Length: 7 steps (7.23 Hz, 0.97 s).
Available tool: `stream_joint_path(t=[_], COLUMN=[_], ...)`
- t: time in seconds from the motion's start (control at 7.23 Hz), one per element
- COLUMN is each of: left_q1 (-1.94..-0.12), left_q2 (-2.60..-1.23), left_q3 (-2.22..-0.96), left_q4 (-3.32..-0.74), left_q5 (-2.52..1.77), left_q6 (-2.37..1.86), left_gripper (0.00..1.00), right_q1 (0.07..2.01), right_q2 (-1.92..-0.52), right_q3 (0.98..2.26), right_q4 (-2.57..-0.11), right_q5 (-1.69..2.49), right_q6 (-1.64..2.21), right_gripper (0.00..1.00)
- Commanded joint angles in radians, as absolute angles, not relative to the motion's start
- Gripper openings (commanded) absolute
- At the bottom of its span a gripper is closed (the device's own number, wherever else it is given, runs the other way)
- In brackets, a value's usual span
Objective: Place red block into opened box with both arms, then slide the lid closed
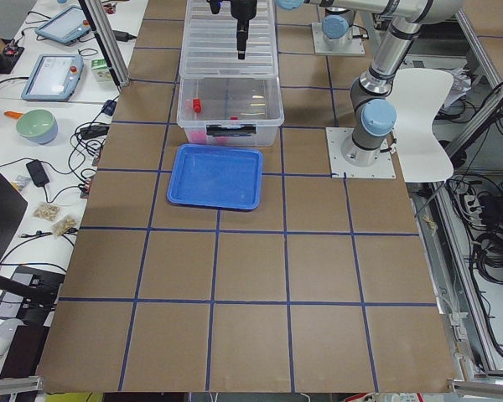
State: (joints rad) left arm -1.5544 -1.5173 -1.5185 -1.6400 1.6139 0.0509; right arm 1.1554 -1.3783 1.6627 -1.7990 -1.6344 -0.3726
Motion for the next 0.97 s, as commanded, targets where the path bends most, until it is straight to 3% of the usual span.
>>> stream_joint_path(t=[0.0, 0.83], left_q1=[-1.531, -1.466], left_q2=[-1.497, -1.490], left_q3=[-1.522, -1.535], left_q4=[-1.632, -1.641], left_q5=[1.617, 1.624], left_q6=[0.057, 0.052], left_gripper=[1.00, 1.00], right_q1=[1.158, 1.175], right_q2=[-1.376, -1.390], right_q3=[1.696, 1.704], right_q4=[-1.802, -1.793], right_q5=[-1.632, -1.629], right_q6=[-0.374, -0.362], right_gripper=[1.00, 1.00])
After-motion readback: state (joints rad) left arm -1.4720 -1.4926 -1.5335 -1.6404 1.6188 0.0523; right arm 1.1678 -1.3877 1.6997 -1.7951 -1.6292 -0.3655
